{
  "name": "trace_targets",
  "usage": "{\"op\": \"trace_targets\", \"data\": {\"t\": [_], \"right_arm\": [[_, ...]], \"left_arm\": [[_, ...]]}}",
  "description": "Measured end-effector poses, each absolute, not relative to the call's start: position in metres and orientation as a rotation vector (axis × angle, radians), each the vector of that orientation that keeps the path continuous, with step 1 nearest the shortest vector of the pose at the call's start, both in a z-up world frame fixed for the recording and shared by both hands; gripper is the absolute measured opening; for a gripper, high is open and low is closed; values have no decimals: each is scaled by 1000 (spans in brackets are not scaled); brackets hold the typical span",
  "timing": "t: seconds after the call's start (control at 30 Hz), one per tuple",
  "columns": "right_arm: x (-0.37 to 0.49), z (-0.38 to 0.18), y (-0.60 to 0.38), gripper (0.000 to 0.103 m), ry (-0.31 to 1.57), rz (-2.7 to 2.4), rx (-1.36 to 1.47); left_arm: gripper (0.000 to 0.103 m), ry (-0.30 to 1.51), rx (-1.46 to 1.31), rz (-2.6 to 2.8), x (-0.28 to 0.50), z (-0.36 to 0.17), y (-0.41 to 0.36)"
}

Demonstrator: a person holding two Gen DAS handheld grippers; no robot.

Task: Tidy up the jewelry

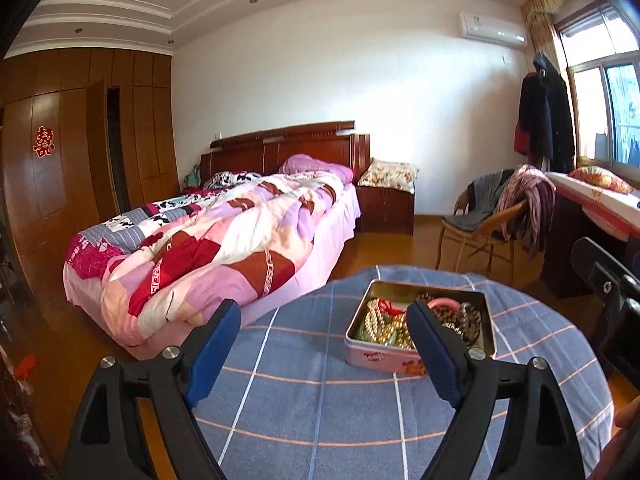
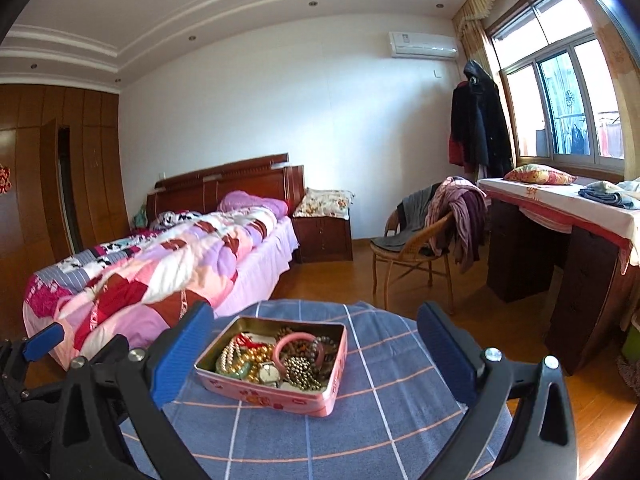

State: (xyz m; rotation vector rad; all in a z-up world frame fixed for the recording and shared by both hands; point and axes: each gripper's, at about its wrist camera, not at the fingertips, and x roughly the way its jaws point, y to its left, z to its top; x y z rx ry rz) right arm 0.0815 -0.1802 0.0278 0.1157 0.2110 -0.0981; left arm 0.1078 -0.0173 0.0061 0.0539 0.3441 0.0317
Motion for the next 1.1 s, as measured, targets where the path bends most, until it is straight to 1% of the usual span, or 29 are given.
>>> {"op": "trace_targets", "data": {"t": [0.67,1.1], "right_arm": [[72,32,-181,103,191,-103,116],[62,39,-182,103,171,-107,131]], "left_arm": [[87,326,53,34,102,10,-16],[87,298,59,32,87,24,-22]]}}
